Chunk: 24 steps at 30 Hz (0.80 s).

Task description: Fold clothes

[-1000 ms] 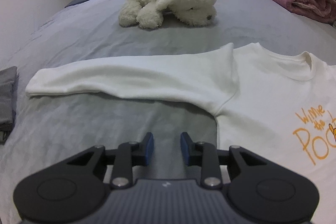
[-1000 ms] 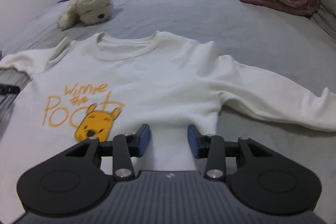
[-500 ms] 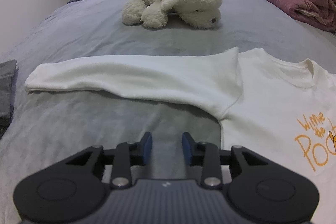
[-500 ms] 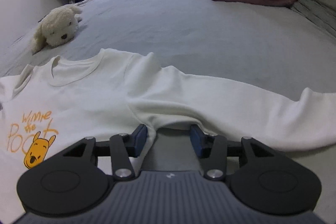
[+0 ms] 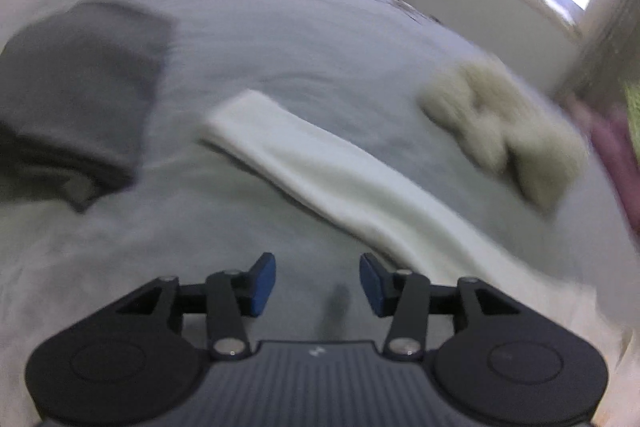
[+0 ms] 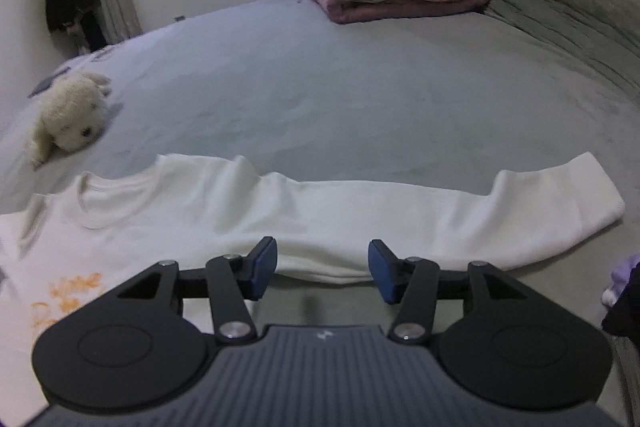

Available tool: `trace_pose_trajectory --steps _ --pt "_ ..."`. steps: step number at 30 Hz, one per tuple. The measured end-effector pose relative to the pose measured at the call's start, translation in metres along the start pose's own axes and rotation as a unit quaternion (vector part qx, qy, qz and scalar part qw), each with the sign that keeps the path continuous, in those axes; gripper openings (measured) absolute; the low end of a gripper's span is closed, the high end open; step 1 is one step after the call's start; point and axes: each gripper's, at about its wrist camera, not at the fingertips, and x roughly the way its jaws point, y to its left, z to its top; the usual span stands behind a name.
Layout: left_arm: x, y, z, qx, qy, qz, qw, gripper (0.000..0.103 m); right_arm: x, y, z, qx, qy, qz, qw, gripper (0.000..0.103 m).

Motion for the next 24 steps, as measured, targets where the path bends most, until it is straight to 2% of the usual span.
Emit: trace_pose_trajectory --steps 3,6,10,16,17,19,20,21,24 --pt "0.011 0.033 0.016 -0.086 -0.005 -0.001 0.9963 0.051 -0.005 0.006 0.003 0.000 -0.004 0.014 1.000 0.056" --pt "0.025 0.048 0.021 -0.139 -0.009 -0.021 0.9900 0.058 -0.007 0.010 0.004 -0.004 -0.005 0.021 1.000 0.056" --pt "0.039 0.049 0.035 -0.163 -0.029 -0.019 0.9861 0.067 -0.010 0.014 0.002 -0.010 -0.008 0.022 1.000 0.056" --pt "0.056 0.044 0.045 -0.194 -0.058 -0.001 0.9793 0.070 -0.013 0.018 -0.001 -0.008 -0.009 0.028 1.000 0.056" --pt "0.057 0.042 0.045 -0.196 -0.062 -0.004 0.9786 0.067 -0.014 0.019 -0.001 -0.009 -0.009 0.029 1.000 0.056" --pt "0.060 0.038 0.047 -0.192 -0.059 -0.008 0.9795 0.031 -0.014 0.021 -0.002 -0.010 -0.009 0.031 0.999 0.056" --pt "0.062 0.037 0.048 -0.188 -0.053 -0.008 0.9807 0.005 -0.014 0.022 -0.003 -0.012 -0.009 0.032 0.999 0.056" --pt "0.061 0.038 0.048 -0.186 -0.048 -0.008 0.9814 0.005 -0.014 0.023 -0.003 -0.013 -0.010 0.033 0.999 0.056" --pt "0.051 0.042 0.049 -0.182 -0.069 0.001 0.9809 0.005 -0.014 0.026 -0.003 -0.017 -0.012 0.034 0.999 0.056"
